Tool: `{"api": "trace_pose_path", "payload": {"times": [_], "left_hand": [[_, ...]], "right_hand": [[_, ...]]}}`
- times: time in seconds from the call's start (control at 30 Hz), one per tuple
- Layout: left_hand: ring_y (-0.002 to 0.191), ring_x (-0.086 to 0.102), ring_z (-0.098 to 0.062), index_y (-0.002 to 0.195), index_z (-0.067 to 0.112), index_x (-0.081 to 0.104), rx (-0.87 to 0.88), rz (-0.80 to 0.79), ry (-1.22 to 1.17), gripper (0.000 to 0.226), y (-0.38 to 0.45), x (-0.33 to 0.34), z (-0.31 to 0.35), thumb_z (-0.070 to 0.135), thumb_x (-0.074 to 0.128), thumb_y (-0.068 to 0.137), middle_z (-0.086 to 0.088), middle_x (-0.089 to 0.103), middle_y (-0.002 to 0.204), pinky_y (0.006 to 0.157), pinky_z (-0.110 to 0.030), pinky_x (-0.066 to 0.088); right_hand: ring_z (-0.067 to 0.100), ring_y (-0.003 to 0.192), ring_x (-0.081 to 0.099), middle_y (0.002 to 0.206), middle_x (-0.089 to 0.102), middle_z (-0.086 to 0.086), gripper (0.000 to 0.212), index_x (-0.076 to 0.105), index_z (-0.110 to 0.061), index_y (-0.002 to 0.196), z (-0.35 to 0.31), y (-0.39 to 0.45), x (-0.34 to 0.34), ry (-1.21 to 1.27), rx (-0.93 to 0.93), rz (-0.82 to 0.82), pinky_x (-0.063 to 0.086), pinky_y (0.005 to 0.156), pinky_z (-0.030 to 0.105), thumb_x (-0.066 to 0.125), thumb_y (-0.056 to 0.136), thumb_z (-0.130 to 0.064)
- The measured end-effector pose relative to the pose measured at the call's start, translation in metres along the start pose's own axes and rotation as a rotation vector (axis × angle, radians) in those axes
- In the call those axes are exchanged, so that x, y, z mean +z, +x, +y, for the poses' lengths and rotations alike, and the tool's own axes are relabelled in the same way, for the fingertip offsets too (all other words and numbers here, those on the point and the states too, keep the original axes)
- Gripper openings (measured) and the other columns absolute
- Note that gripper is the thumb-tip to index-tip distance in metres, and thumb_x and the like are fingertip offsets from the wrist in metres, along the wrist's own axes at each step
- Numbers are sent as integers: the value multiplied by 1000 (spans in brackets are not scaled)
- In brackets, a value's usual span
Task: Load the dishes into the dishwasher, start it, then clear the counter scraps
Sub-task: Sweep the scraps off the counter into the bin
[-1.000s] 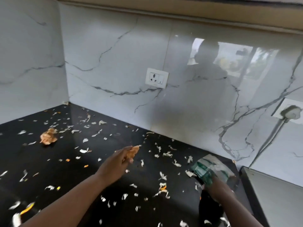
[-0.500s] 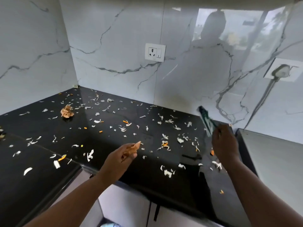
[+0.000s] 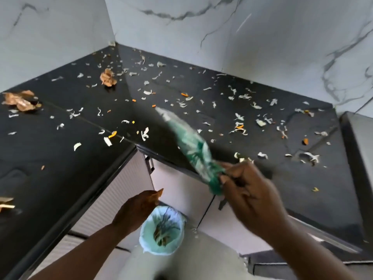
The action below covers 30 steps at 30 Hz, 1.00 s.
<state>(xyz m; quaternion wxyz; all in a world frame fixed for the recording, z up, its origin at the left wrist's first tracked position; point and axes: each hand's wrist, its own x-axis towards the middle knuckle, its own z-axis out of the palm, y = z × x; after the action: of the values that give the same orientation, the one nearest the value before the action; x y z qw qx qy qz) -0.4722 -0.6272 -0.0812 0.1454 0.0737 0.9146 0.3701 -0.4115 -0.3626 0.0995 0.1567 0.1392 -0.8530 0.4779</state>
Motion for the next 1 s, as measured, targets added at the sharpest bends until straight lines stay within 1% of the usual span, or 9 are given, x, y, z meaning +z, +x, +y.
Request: {"api": "trace_pose_path", "payload": {"times": [0.13,0.23,0.3,0.4,0.47,0.63,0.77,0.87,1.0], "left_hand": [[109,60,-14,122,38,60,-143,-66,43,43,8,32,-59,58,44,88,16,63,113,88,-20,41],[96,62,-16,106,60,59,-132,-171,127,22,7,56,-103,54,45,90,18,61,94,80,-21,42],[92,65,-20,116,43,53,-200,-276,241,47,12,79,-150,59,29,80,6,65,99,75,-25,47],[60,67,-18,123,30,45,-301,-418,224,47,30,125,-235,36,39,76,2,65,79,44,-23,49],[58,66,-20,114,28,58,-239,-368,278,37,39,139,-232,32,42,80,-1,66,75,43,-25,49],[110,59,-22,121,20,59,-452,-272,133,50,78,189,-246,59,45,93,-3,66,115,90,-28,44],[138,35,-25,154,15,6,-574,-420,-27,100,87,212,-260,41,71,83,-10,32,154,108,-30,33],[142,26,-23,153,14,-8,-630,-467,-134,113,76,210,-257,36,75,80,-7,21,158,106,-23,28],[135,38,-22,153,20,7,-574,-400,-12,85,34,193,-240,37,62,90,-5,36,152,96,-20,33]], "right_hand": [[2,84,68,108,68,-22,11,50,-53,97,42,-28,73,83,174,-257,56,69,30,49,90,-44],[-2,78,66,92,67,-27,22,47,-63,105,87,-57,128,64,366,-388,53,72,23,46,86,-52],[-4,69,61,80,63,-30,20,44,-58,105,130,-79,167,34,506,-436,46,67,15,49,91,-46],[3,54,52,66,60,-21,30,40,-53,88,205,-110,223,-51,675,-476,39,55,13,54,95,-28],[7,56,53,63,58,-8,21,43,-40,87,252,-127,263,-78,769,-495,40,54,18,53,95,-23],[33,95,66,102,70,10,20,55,-13,112,335,-154,339,-110,884,-460,46,71,31,50,98,-26],[27,128,50,145,48,4,53,34,-19,145,362,-166,352,-201,980,-475,41,99,34,48,98,-36],[26,130,47,149,41,3,59,27,-20,147,359,-177,333,-272,1036,-548,40,100,35,50,96,-36],[24,127,49,148,42,3,56,27,-21,145,339,-195,295,-349,1058,-637,42,98,35,50,96,-34]]}}
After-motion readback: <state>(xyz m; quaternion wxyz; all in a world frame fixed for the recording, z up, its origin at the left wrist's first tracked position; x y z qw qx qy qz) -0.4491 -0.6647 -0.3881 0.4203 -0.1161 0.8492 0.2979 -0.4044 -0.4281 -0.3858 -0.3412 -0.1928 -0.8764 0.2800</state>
